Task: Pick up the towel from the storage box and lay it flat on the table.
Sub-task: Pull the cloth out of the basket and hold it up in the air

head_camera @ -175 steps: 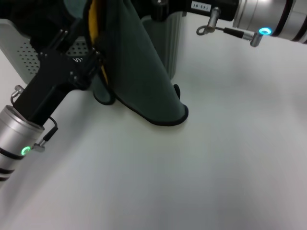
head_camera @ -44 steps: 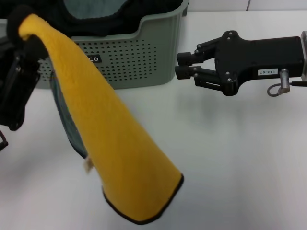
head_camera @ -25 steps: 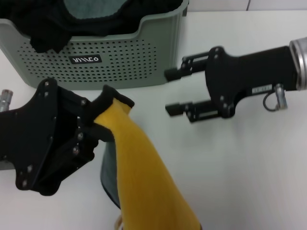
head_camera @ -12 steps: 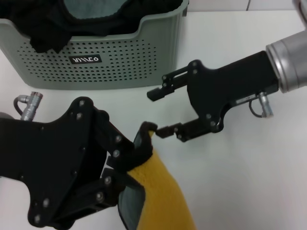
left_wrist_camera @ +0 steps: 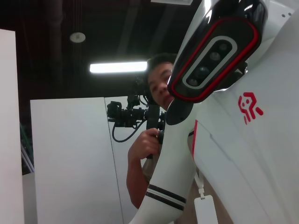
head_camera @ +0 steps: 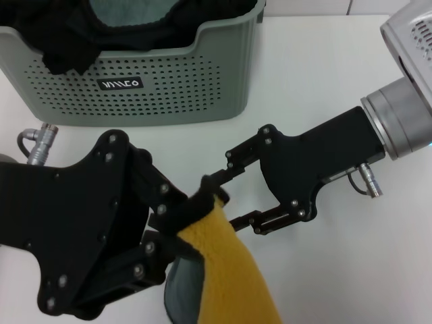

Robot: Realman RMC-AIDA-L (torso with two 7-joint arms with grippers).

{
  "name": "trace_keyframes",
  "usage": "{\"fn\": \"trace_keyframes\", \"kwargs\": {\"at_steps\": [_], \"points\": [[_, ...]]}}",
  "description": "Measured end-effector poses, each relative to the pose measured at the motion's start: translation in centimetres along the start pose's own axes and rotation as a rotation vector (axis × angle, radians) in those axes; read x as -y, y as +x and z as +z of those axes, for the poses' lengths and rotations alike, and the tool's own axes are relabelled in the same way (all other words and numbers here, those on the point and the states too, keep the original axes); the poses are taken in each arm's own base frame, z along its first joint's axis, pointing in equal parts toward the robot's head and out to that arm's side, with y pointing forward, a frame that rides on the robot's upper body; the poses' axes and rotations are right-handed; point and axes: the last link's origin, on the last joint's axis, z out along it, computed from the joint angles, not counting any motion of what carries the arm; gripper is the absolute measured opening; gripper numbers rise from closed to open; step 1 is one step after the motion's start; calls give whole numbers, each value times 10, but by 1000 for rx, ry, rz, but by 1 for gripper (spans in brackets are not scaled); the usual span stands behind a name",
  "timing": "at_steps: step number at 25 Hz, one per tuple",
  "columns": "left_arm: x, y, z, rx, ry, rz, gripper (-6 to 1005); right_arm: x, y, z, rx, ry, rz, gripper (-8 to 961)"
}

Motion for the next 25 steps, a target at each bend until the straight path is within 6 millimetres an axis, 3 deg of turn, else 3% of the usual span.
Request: {"fn": "trace_keyframes", "kwargs": {"at_steps": [6,11,25], "points": [[-1,-1,0,-3,4,0,15,-3,3,-1,1,4,-30,539],[-1,0,1,-4,2,1,15,-4,6,-2,2,15,-58,340],[-2,0,0,-17,14,3,16,-5,9,-3,0,26,-97,179]]}}
